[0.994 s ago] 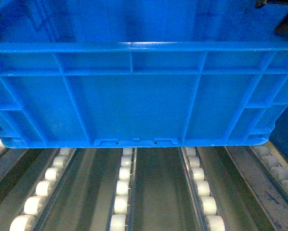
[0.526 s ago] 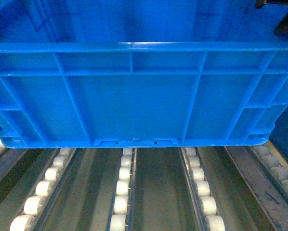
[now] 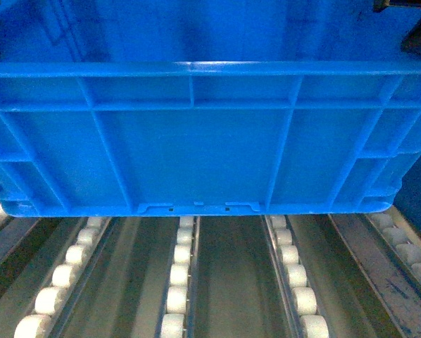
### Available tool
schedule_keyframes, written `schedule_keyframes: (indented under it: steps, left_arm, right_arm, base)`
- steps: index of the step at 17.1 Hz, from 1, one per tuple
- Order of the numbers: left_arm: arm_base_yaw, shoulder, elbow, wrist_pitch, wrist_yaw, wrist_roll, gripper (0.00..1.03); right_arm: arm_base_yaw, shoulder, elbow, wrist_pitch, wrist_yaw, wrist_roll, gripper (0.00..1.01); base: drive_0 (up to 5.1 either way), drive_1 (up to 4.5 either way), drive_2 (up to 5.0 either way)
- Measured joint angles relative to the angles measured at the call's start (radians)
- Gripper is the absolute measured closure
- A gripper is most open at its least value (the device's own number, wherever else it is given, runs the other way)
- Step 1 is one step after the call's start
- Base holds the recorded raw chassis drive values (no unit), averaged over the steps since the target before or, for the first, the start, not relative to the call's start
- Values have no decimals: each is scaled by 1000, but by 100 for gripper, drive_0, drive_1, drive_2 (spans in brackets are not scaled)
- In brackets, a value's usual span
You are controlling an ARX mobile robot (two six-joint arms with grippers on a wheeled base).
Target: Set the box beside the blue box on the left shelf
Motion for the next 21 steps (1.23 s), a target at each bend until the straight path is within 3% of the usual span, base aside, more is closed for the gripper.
schedule_keyframes:
  steps: [9, 10, 11, 12, 13, 15, 17, 21]
  left_arm:
    - [0, 0, 0, 0, 0, 0, 96]
    - [0, 0, -23, 74, 8, 24, 96]
    - [0, 5, -84, 213, 15, 43, 96]
    - [0, 18, -83, 290, 26, 56, 96]
    - [0, 16, -74, 298, 24, 59, 96]
    - [0, 13, -62, 267, 26, 61, 96]
    - [9, 16, -59, 135, 31, 69, 96]
    - [23, 48, -50, -22, 29, 105, 96]
  right_arm:
    - [0, 0, 0, 0, 0, 0, 92]
    - [0, 0, -1, 12, 10, 0, 92]
    - [6, 4, -61, 188, 68, -58, 92]
    - [23, 5, -78, 282, 126, -109, 92]
    - [26, 4, -77, 320, 135, -140, 92]
    - [28, -3, -58, 250, 115, -129, 92]
    - [28, 0, -48, 100, 42, -77, 92]
    - [28, 44, -48, -28, -53, -17, 93]
  base:
    - [0, 0, 0]
    - [0, 0, 0]
    - [0, 0, 0]
    - [0, 0, 0]
    - [0, 0, 0]
    - [0, 0, 0]
    - [0, 0, 0]
    - [0, 0, 0]
